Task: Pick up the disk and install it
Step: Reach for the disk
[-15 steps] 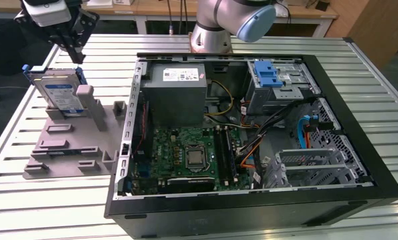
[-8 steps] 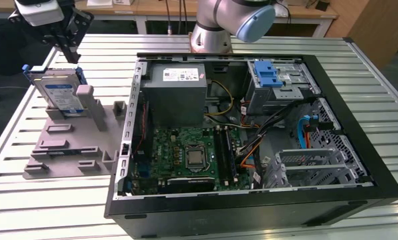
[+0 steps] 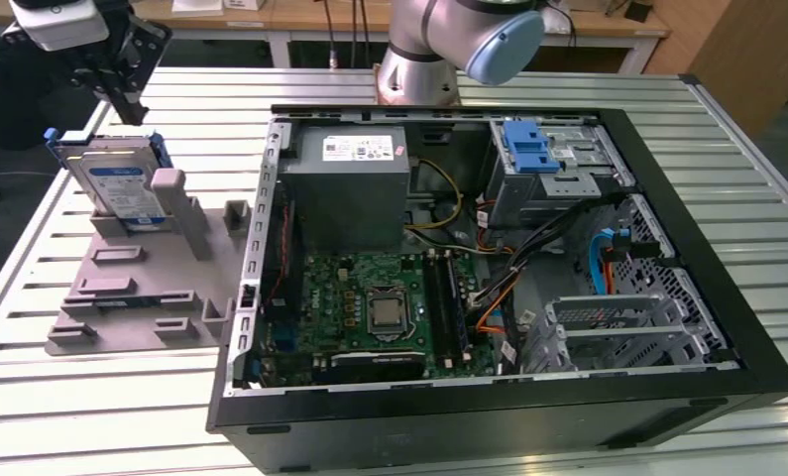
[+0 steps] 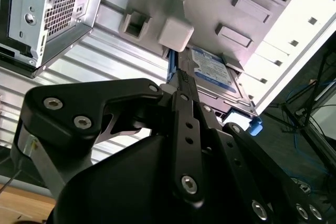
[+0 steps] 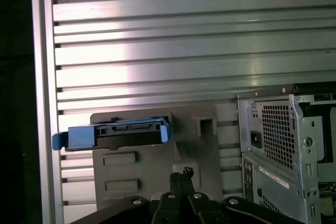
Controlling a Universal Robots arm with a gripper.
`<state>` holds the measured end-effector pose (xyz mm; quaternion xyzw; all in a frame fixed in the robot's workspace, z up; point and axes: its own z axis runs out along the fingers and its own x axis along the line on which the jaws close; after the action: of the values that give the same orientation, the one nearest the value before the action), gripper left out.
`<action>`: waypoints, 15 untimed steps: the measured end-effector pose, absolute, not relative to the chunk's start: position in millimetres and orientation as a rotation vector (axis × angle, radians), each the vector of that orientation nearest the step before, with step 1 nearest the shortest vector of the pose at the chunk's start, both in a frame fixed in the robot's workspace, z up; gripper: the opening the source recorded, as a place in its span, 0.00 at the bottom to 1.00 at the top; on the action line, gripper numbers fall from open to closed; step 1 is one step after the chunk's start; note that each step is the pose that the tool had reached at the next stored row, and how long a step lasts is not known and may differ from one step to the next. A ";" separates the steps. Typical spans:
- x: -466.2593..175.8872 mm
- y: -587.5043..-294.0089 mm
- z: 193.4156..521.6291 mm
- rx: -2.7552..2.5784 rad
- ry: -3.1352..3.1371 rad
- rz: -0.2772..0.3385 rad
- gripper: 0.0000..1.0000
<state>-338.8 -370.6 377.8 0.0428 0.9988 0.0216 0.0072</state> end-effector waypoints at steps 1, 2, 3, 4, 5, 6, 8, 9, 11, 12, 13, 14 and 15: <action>-340.3 -370.4 377.7 0.134 3.124 0.068 0.11; -341.7 -370.3 377.6 0.135 3.123 0.068 0.11; -343.0 -370.1 377.6 0.136 3.123 0.068 0.11; -344.1 -370.0 377.6 0.136 3.123 0.068 0.11; -345.3 -369.9 377.5 0.137 3.123 0.068 0.11; -346.5 -369.7 377.5 0.137 3.123 0.068 0.11; -348.9 -369.5 377.4 0.139 3.123 0.068 0.11; -349.8 -369.4 377.3 0.139 3.123 0.068 0.11; -351.2 -369.3 377.2 0.140 3.123 0.068 0.11; -352.0 -369.3 377.1 0.141 3.123 0.068 0.11; -352.9 -369.3 377.1 0.141 3.123 0.068 0.11; -353.9 -369.2 377.0 0.142 3.123 0.068 0.11; -355.0 -369.2 377.0 0.142 3.123 0.068 0.11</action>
<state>-355.0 -369.2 377.0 0.0455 0.9987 0.0216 0.0073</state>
